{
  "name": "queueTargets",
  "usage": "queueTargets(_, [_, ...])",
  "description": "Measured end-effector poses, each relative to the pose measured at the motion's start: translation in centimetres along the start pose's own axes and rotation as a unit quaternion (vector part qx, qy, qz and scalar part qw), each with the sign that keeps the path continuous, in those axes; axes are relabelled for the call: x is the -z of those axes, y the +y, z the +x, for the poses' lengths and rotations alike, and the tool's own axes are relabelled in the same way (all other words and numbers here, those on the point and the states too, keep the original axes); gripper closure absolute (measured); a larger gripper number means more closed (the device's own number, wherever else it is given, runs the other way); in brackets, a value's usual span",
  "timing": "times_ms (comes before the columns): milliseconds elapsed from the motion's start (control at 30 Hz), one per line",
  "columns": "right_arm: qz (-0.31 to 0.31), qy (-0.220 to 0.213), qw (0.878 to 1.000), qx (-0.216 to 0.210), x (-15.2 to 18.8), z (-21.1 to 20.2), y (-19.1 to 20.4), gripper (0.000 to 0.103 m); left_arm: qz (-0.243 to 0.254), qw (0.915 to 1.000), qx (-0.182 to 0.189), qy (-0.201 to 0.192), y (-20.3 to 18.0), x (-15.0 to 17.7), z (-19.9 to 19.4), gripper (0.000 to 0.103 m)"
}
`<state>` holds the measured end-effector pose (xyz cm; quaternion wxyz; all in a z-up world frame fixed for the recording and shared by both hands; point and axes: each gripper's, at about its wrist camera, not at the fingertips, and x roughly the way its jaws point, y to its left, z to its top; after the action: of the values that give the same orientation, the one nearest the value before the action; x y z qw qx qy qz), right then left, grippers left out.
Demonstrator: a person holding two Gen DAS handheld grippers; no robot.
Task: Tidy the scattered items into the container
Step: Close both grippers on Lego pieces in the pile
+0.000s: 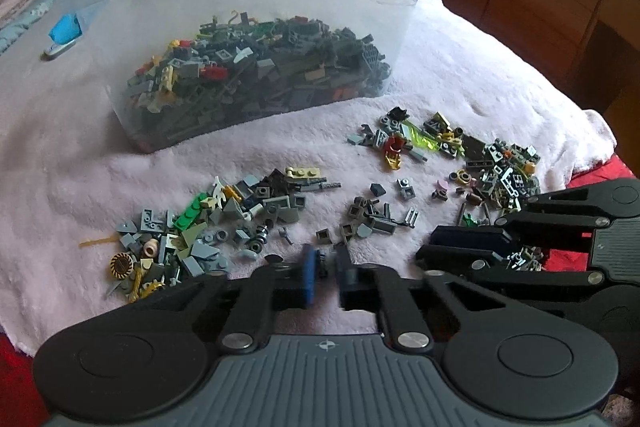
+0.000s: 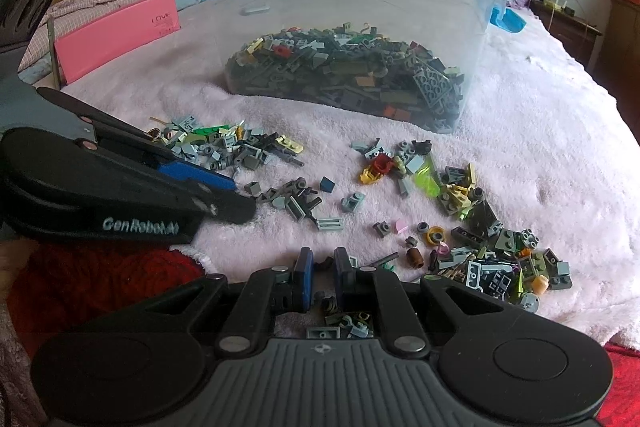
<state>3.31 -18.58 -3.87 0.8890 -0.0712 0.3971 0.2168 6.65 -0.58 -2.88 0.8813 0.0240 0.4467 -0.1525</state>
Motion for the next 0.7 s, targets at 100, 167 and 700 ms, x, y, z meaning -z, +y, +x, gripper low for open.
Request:
queueTargets(100, [-0.001, 0.0, 1.0, -0.001, 0.1, 0.0, -0.4, 0.091, -0.004, 1.0, -0.002, -0.004, 0.1, -0.1, -0.5, 0.095])
queueTargets(167, [-0.002, 0.0, 1.0, -0.001, 0.0, 0.0, -0.3, 0.091, -0.004, 0.9999, -0.002, -0.01, 0.1, -0.1, -1.2, 0.096])
queueTargets(700, [-0.002, 0.003, 1.0, 0.001, -0.1, -0.7, 0.0, 0.091, 0.019, 0.9996, -0.013, 0.018, -0.2, 0.3, -0.9, 0.075])
